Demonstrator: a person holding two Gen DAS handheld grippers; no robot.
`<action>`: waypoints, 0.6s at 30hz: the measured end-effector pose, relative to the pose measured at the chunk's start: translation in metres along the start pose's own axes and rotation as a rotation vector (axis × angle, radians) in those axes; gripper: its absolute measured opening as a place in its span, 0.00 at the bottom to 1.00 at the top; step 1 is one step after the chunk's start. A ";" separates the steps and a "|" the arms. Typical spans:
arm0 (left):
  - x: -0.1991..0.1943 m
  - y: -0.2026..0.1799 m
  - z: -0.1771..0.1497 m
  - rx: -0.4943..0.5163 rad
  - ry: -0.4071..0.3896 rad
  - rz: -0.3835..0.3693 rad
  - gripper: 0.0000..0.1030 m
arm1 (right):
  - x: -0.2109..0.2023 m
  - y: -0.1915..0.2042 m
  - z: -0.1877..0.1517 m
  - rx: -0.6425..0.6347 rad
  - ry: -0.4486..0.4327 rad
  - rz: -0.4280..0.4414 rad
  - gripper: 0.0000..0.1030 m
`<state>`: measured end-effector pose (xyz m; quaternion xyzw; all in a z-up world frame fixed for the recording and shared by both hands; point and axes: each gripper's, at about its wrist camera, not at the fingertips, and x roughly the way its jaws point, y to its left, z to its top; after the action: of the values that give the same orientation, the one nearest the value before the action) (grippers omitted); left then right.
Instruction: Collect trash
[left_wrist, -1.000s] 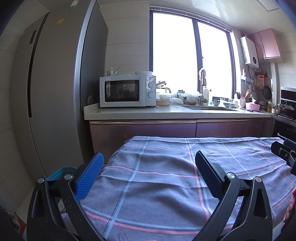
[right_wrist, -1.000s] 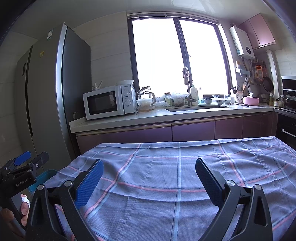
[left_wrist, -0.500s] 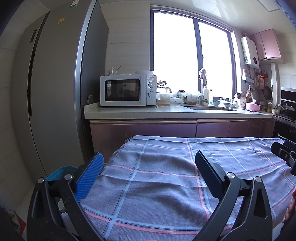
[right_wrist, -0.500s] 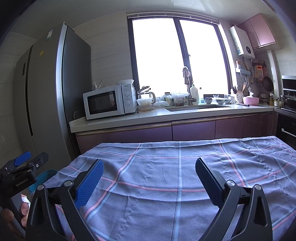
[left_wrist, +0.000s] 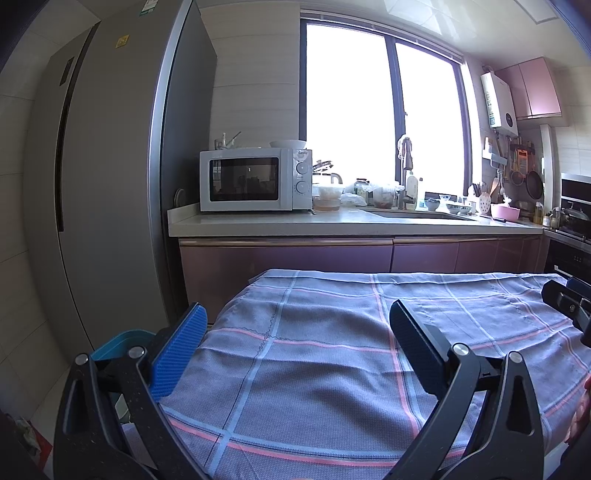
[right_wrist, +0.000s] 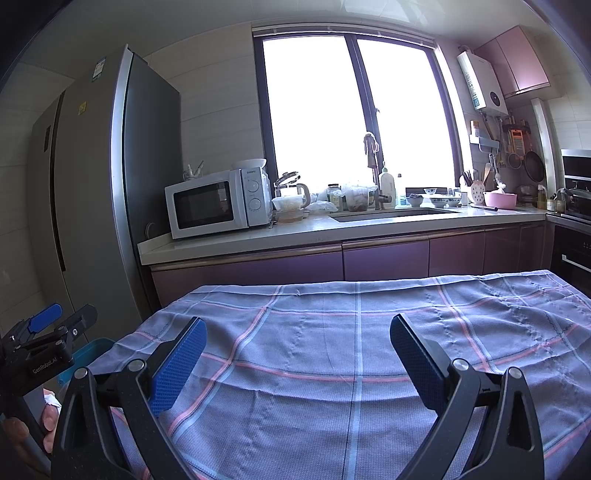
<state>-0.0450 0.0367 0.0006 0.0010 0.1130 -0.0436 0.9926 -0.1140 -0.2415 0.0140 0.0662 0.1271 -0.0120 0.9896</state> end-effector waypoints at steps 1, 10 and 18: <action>0.000 0.000 0.000 0.000 0.000 -0.001 0.94 | 0.000 0.001 0.000 0.000 -0.001 -0.001 0.93; 0.000 0.000 -0.001 -0.001 0.002 0.002 0.94 | -0.001 0.001 -0.001 0.004 0.000 -0.003 0.93; 0.000 -0.001 -0.001 -0.002 0.002 0.003 0.94 | -0.002 0.002 -0.002 0.005 0.001 -0.005 0.93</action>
<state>-0.0452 0.0362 -0.0007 0.0001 0.1142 -0.0421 0.9926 -0.1159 -0.2389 0.0126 0.0683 0.1277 -0.0150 0.9893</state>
